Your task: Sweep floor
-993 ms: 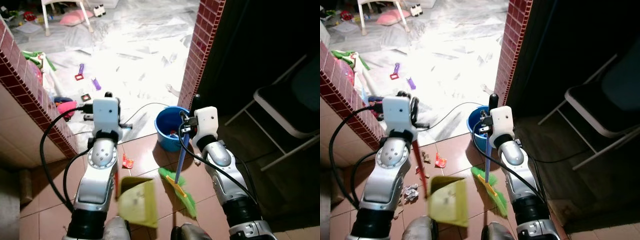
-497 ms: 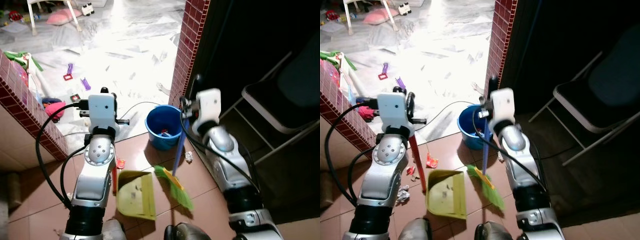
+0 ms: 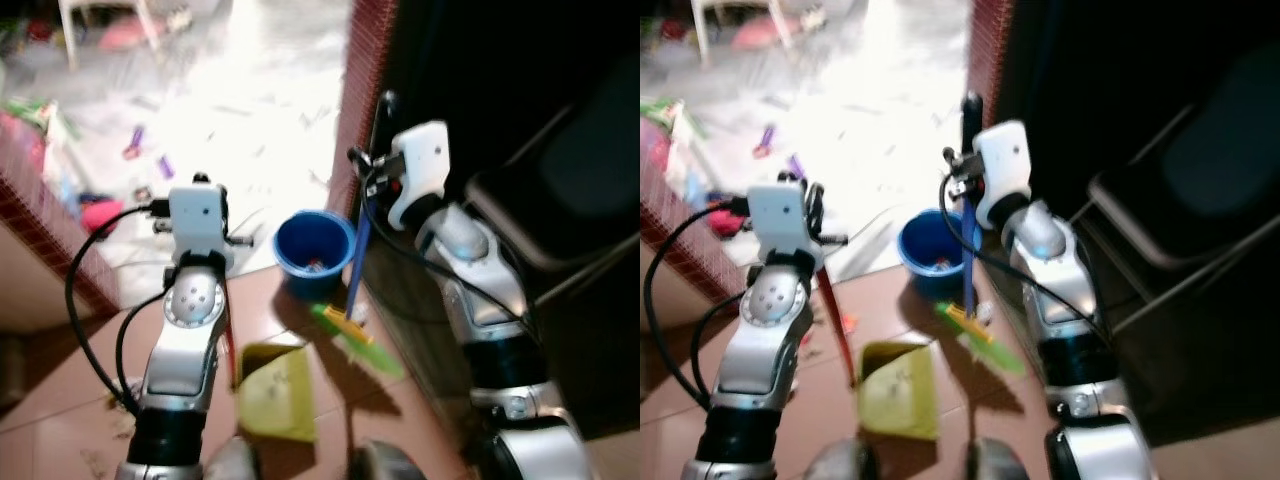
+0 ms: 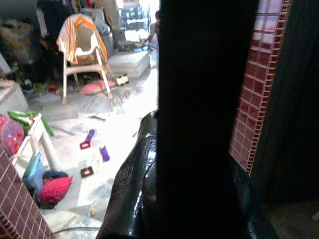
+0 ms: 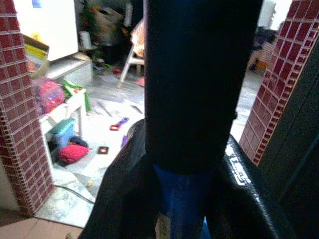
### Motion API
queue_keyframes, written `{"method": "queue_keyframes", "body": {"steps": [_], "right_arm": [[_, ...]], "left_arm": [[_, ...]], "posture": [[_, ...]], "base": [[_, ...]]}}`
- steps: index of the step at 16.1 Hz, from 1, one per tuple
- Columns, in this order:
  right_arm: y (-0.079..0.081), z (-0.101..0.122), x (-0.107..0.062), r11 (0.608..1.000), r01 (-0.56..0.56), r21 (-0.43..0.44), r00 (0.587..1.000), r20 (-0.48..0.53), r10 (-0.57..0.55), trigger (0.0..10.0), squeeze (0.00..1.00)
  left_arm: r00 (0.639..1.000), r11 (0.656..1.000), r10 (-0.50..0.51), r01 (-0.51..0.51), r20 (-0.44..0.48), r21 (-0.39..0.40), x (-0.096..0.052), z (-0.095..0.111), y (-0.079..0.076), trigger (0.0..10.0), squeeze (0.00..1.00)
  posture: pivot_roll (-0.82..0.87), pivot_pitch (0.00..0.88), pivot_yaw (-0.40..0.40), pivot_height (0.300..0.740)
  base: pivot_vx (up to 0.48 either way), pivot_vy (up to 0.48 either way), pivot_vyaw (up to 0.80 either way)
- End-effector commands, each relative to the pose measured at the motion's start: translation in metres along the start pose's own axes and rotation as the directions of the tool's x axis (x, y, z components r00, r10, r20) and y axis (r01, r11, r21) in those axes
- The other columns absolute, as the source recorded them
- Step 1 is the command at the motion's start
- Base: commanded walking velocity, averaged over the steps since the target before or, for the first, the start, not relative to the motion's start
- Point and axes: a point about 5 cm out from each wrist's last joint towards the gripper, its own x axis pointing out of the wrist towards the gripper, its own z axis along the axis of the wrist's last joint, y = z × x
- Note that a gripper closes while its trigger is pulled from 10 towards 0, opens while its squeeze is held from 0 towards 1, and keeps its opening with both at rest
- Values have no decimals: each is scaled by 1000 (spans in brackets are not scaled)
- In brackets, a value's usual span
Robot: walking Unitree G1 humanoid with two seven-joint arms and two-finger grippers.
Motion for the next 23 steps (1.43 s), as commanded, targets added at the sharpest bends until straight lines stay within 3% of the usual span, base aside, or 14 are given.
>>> {"method": "queue_keyframes", "body": {"steps": [1, 7, 9, 10, 12, 15, 18, 21, 23], "right_arm": [[-8, 15, -2, 1000, -20, 9, 999, 47, 20, 10000, 0], [1, 14, -6, 985, -167, 37, 986, 10, 167, 10000, 0], [-1, 15, -7, 985, -171, -20, 985, 4, 171, 10000, 0], [-4, 12, -9, 981, -173, -90, 985, -13, 173, 10000, 0], [-12, 6, -11, 969, -130, -208, 991, -47, 123, 10000, 0], [-22, 1, -13, 956, -26, -292, 999, -43, 14, 10000, 0], [-14, -11, -15, 967, -29, -252, 999, -23, 23, 10000, 0], [-10, -39, -21, 994, 49, -95, 999, -9, -50, 10000, 0], [-8, -59, -24, 994, 96, -45, 994, -52, -98, 10000, 0]], "left_arm": [[999, 1000, -20, 21, 37, -13, 1, 7, -8, 10000, 0], [1000, 1000, 4, -5, 21, 28, -1, 1, -2, 10000, 0], [1000, 1000, 6, -7, 22, 27, 0, 0, -2, 10000, 0], [1000, 1000, 16, -16, 2, 18, -1, -3, -1, 10000, 0], [1000, 999, 14, -14, 1, 31, 0, -4, 0, 10000, 0], [1000, 999, 1, -3, 30, 50, -1, -6, 2, 10000, 0], [999, 997, -25, 23, 23, 67, -1, -10, 3, 10000, 0], [1000, 997, -14, 12, 26, 70, -1, -12, 7, 10000, 0], [1000, 996, -3, 2, 21, 85, -3, -14, 10, 10000, 0]], "posture": [[-33, 61, -7, 740], [-23, 65, -5, 740], [-20, 64, -3, 740], [-21, 63, -1, 740], [-22, 61, -1, 740], [-15, 64, -2, 740], [-9, 67, -4, 740], [0, 81, -4, 740], [17, 109, 3, 740]], "base": [[0, 0, 0], [0, 0, 0], [0, 0, 0], [0, 0, 0], [0, 0, 0], [0, 0, 0], [0, 0, 0], [0, 0, 0], [0, 0, 0]]}}
